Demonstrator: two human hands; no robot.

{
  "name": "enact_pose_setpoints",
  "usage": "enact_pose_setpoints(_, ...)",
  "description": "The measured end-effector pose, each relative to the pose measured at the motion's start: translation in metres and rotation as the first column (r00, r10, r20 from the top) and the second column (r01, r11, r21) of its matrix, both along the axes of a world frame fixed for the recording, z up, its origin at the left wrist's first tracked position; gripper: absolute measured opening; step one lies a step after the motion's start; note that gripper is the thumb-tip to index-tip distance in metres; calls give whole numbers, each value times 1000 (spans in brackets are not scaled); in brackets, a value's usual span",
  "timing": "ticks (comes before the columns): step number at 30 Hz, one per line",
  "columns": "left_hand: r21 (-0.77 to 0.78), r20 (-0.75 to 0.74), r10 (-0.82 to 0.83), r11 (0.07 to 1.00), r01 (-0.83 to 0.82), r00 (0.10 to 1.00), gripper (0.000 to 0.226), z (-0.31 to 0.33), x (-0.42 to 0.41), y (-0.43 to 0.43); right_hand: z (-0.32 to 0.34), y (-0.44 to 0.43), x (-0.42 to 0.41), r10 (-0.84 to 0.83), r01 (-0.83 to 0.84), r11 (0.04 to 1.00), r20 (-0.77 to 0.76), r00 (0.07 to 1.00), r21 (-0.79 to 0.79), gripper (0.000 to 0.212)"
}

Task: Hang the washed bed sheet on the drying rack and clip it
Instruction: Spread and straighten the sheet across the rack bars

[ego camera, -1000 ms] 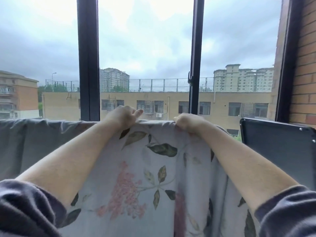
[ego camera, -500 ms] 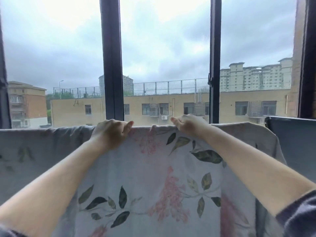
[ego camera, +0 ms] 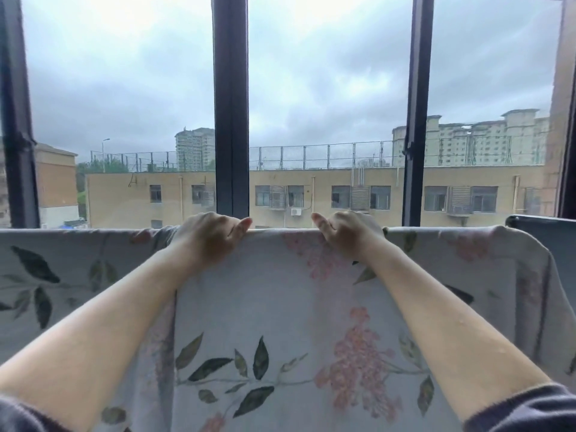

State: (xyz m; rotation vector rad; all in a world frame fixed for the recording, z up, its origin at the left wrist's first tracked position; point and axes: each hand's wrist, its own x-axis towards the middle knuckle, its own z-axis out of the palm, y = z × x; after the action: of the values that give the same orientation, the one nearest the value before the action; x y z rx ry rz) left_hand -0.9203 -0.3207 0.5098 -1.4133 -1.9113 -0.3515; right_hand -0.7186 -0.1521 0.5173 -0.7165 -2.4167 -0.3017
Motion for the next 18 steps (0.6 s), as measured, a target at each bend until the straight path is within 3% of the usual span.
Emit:
enact_pose_setpoints(9,-88,137,77,994,-65,988,71,8,-24,-6,-1,-5,6,25,-25,999,-5,1000,-38,61)
enact_pose_setpoints(18,-189,181,182,971,-147,966,60,13,-25,6,12,-38,-15,26,-5,994,191,981,-111,68)
